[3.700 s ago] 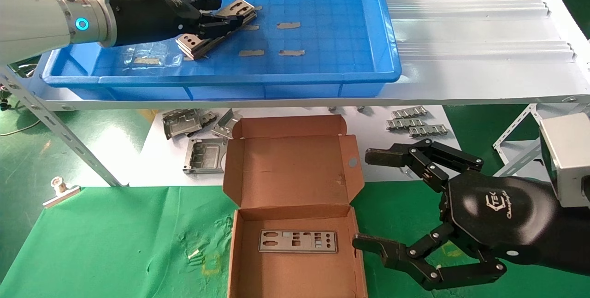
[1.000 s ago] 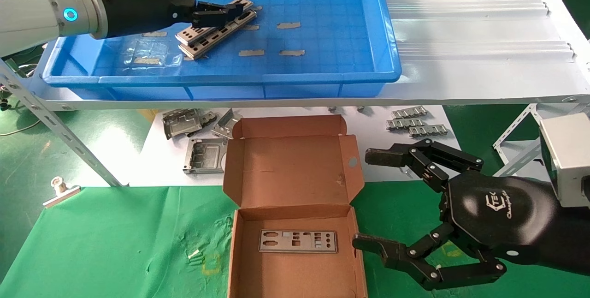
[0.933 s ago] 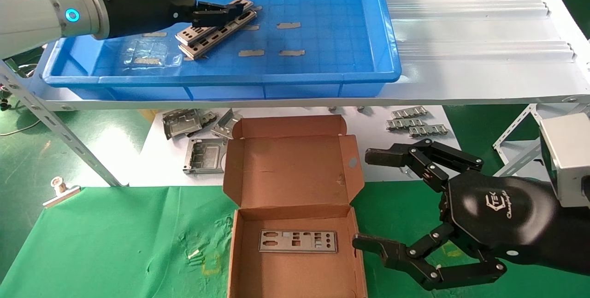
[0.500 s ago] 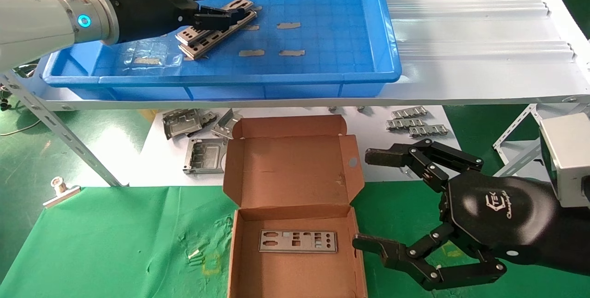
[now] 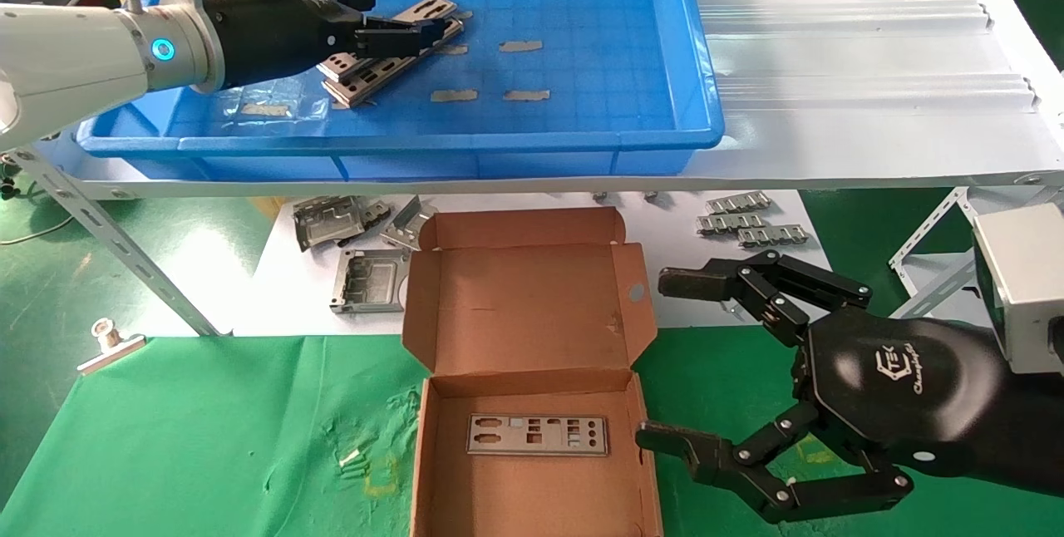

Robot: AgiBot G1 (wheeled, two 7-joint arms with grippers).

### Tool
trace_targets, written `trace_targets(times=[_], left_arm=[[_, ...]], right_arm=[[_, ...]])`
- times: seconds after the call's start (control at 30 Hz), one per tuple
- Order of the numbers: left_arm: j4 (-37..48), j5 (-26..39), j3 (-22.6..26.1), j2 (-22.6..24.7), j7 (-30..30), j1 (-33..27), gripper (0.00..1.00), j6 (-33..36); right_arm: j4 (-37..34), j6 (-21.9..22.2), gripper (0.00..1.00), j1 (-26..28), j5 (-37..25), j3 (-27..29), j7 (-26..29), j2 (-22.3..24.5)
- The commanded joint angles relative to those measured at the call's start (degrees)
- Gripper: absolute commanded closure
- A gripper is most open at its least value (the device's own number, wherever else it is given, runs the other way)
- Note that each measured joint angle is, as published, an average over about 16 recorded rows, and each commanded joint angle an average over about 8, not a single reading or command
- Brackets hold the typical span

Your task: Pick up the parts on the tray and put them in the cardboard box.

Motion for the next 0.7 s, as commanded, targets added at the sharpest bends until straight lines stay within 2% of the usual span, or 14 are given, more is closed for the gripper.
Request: trace_targets(times=[0.03,0.1,0.17,0.7], left_arm=[[-0.08,-0.02,-0.01,0.05,-0.14,0.14,0.83,-0.28],[-0.17,-0.03,-0.02,0.06,-0.26,0.21,0.95,-0.34],[-0.26,-0.07,-0.05,0.06,-0.37,0.27,1.00,-0.34],[-0.46,-0.50,-0.35,-0.07,-1.48,0.87,1.00,-0.01]], right_arm=[[0.00,0.00,0.00,0.00,0.00,0.00,0.00,0.00],[0.00,0.00,0.00,0.00,0.00,0.00,0.00,0.00],[0.00,0.00,0.00,0.00,0.00,0.00,0.00,0.00],[0.00,0.00,0.00,0.00,0.00,0.00,0.00,0.00]])
